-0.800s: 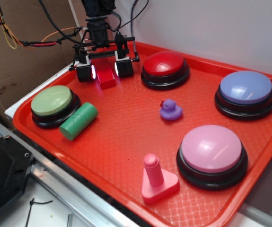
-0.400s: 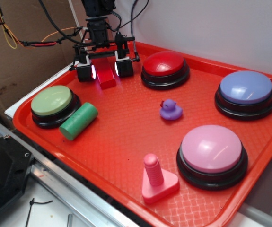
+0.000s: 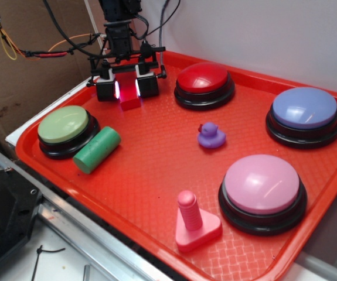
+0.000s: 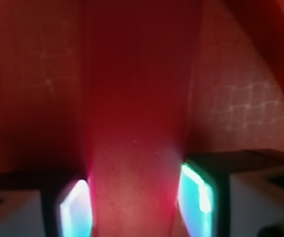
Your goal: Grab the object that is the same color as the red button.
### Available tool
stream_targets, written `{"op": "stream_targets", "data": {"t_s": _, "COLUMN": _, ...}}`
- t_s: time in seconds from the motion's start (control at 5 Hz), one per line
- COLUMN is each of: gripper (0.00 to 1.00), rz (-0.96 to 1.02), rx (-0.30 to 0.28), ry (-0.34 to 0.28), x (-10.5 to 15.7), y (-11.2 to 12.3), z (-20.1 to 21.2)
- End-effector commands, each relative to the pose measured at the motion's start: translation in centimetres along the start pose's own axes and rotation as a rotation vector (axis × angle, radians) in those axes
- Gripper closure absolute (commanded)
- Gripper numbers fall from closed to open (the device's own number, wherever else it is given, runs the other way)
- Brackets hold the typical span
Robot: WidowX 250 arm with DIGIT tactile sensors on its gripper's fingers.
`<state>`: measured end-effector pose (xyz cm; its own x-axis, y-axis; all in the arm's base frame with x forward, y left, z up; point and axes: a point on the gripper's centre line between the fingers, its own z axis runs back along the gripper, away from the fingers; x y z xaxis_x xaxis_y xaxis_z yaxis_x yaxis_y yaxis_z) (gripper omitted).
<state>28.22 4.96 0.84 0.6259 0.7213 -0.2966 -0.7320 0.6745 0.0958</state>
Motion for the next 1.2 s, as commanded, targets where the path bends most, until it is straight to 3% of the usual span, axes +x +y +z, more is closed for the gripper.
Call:
{"op": "stream_targets", "data": {"t_s": 0.0, "gripper": 1.00, "rz": -0.007, "rx": -0.031, "ry": -0.064, "x": 0.0, "y": -0.1, "z": 2.4}}
{"op": "stream_targets", "data": {"t_s": 0.2, "gripper": 1.00, "rz": -0.260, "rx": -0.025, "ry": -0.020, "x": -1.6, "y": -0.6, "z": 7.1}}
{"op": "stream_targets", "data": {"t_s": 0.4, "gripper": 1.00, "rz": -0.346, "rx": -0.111, "ry": -0.044, "x": -4.8, "y": -0.3, "z": 11.5}}
{"op": "stream_targets", "data": {"t_s": 0.6, "gripper": 1.00, "rz": -0.363, "rx": -0.183, "ry": -0.029, "x": -7.7, "y": 0.8, "z": 15.8}}
{"op": "stream_targets", "data": {"t_s": 0.8, "gripper": 1.00, "rz": -0.380, "rx": -0.185, "ry": -0.035, "x": -8.3, "y": 1.2, "z": 15.9}}
{"op": "stream_targets", "data": {"t_s": 1.0, "gripper": 1.00, "rz": -0.408, "rx": -0.129, "ry": -0.066, "x": -8.4, "y": 0.8, "z": 15.7}}
